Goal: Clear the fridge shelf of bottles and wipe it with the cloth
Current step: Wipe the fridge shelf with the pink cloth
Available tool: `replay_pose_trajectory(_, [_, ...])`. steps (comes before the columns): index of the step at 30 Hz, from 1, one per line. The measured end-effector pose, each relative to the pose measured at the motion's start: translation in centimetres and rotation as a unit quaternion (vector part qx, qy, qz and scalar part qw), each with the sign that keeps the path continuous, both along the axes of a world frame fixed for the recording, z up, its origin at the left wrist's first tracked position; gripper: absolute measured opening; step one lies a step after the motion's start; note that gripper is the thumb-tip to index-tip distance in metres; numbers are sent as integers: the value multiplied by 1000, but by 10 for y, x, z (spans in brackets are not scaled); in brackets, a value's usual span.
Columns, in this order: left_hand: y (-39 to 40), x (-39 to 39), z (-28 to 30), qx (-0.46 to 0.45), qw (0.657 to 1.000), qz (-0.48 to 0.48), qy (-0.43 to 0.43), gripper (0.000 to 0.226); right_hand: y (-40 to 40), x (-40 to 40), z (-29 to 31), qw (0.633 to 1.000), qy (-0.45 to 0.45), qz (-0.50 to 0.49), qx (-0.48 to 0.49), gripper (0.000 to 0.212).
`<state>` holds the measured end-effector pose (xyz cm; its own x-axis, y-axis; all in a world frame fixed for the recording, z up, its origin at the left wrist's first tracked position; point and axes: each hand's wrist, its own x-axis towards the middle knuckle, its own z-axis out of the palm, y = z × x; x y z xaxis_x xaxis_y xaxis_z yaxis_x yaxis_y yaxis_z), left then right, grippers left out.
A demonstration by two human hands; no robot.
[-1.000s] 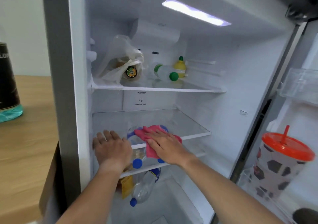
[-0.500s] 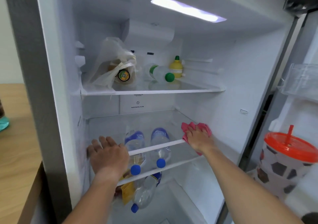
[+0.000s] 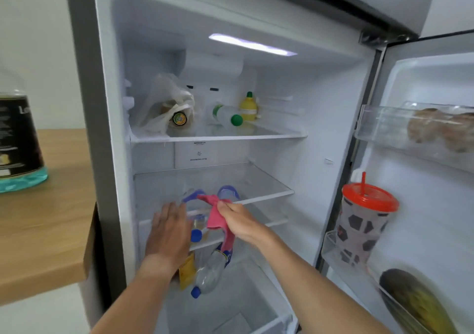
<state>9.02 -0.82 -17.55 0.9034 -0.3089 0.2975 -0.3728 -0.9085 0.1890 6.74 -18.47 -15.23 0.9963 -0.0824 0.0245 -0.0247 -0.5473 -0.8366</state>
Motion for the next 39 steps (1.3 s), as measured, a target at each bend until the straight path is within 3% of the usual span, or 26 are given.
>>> replay_pose_trajectory(3, [-2, -18, 3, -44, 997, -59, 3, 45, -8, -31, 8, 997, 47, -6, 62, 45])
replay_pose_trajectory(8, [-1, -51, 26, -143, 971, -153, 116, 53, -8, -83, 21, 975, 108, 6, 196, 39])
replay_pose_trajectory(12, [1, -72, 41, -174, 963, -181, 94, 3, -7, -114, 32, 953, 168, 12, 253, 39])
replay_pose_trajectory(15, [4, -85, 60, -186, 963, -176, 79, 18, -9, -133, 35, 944, 195, -1, 264, 43])
replay_pose_trajectory(19, [3, -102, 98, -168, 966, -184, 72, 25, -4, -154, 37, 937, 159, 34, 309, 44])
replay_pose_trajectory(22, [3, -114, 126, -130, 970, -198, 61, 24, 9, -173, 47, 968, 153, 60, 190, 66])
replay_pose_trajectory(24, [7, -122, 141, -103, 973, -201, 49, 26, 22, -180, 54, 983, 135, 53, 112, 67])
replay_pose_trajectory(30, [31, -132, 169, -73, 979, -187, 29, 25, 44, -175, 82, 997, 61, 2, -39, 8])
replay_pose_trajectory(32, [39, -132, 172, -67, 981, -183, 26, 22, 44, -172, 86, 995, 64, -4, -73, 5])
replay_pose_trajectory(35, [51, -129, 173, -63, 983, -172, 26, 20, 44, -168, 89, 993, 49, -6, -112, 19])
replay_pose_trajectory(39, [59, -121, 170, -65, 983, -169, 25, 22, 44, -165, 92, 990, 54, -14, -132, 55])
